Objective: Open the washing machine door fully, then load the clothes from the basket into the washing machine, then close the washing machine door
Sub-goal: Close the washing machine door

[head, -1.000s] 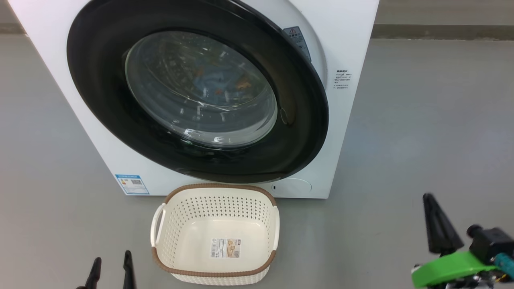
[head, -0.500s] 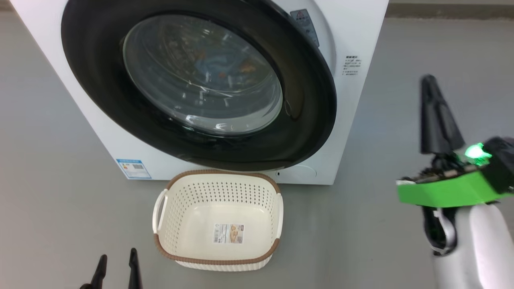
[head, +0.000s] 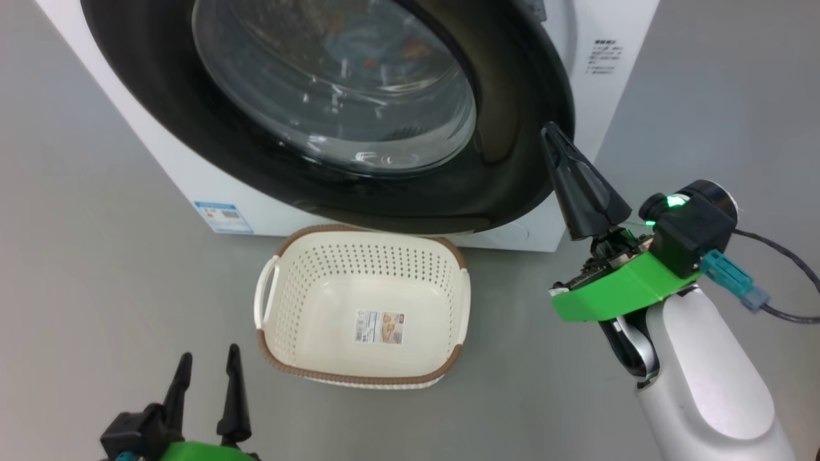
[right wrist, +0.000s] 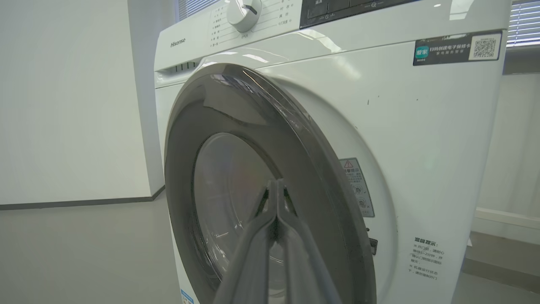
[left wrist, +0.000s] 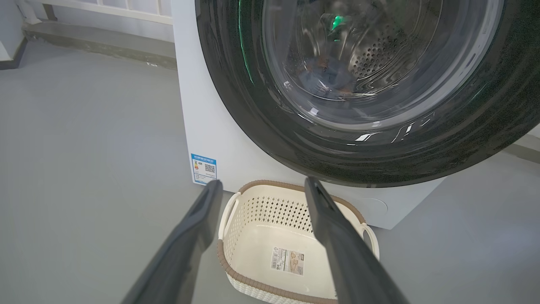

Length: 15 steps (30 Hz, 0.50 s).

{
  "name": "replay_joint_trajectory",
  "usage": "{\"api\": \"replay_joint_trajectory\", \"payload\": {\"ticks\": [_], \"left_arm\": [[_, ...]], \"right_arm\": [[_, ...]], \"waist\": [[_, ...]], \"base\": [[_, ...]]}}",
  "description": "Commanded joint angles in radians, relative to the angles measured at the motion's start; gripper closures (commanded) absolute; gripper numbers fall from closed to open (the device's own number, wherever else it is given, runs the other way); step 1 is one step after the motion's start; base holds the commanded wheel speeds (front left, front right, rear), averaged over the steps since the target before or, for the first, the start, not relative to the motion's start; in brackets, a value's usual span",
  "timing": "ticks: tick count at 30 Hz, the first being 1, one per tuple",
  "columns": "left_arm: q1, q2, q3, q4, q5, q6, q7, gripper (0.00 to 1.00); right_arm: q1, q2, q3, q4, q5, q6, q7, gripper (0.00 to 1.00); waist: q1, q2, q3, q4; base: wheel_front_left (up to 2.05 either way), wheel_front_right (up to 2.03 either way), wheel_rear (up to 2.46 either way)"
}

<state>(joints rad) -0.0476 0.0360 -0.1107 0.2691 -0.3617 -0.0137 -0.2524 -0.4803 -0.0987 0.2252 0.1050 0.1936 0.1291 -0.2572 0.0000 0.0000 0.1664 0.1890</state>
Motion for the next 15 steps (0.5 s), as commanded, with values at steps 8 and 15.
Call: {"api": "replay_joint_trajectory", "payload": {"ticks": [8, 15], "left_arm": [[-0.064, 0.014, -0.01, -0.033, -0.031, 0.014, -0.009, 0.0], [-0.062, 0.014, -0.014, -0.043, -0.044, 0.023, -0.009, 0.0]], "right_arm": [[-0.063, -0.03, 0.082, 0.053, 0.021, 0.002, -0.005, 1.0], [-0.069, -0.045, 0.062, 0.063, 0.021, 0.002, -0.005, 1.0]], "waist": [[0.0, 0.0, 0.066, 0.069], [0.0, 0.0, 0.081, 0.096]], "base": [[0.0, 0.0, 0.0], [0.0, 0.0, 0.0]]}}
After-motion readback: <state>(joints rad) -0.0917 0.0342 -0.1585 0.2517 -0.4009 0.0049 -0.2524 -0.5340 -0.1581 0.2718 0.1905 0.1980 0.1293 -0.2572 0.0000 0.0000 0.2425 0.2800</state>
